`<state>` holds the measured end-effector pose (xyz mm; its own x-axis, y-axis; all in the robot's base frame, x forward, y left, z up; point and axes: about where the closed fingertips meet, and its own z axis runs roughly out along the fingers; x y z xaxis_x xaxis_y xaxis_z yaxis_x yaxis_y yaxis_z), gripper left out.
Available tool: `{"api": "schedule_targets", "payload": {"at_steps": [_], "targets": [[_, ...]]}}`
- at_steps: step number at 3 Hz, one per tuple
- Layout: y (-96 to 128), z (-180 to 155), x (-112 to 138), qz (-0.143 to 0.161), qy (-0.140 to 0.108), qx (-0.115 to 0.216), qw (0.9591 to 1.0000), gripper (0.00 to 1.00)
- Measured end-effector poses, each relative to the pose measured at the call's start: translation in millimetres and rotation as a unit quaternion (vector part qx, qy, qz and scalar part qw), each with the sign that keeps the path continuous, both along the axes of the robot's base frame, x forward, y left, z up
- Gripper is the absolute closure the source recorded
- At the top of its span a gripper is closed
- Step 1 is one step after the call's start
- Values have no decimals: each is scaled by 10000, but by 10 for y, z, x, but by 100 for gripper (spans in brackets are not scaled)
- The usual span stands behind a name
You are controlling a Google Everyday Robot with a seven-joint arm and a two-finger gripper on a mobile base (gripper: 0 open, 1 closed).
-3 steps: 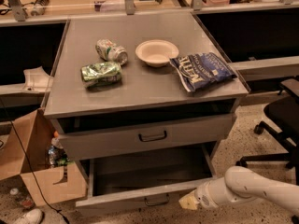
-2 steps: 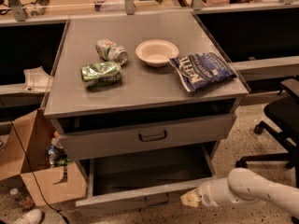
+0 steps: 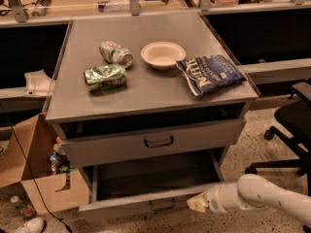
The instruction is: Close middle drawer
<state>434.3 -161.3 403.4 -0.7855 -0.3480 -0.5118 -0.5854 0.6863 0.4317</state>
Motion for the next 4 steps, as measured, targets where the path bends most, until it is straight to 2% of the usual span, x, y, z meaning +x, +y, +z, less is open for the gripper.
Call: {"api": "schedule_targets", "payload": {"at_steps": [1, 4], "targets": [[0, 0, 0, 0, 0, 0, 10000, 81], [1, 0, 0, 1, 0, 0, 10000, 11]]}}
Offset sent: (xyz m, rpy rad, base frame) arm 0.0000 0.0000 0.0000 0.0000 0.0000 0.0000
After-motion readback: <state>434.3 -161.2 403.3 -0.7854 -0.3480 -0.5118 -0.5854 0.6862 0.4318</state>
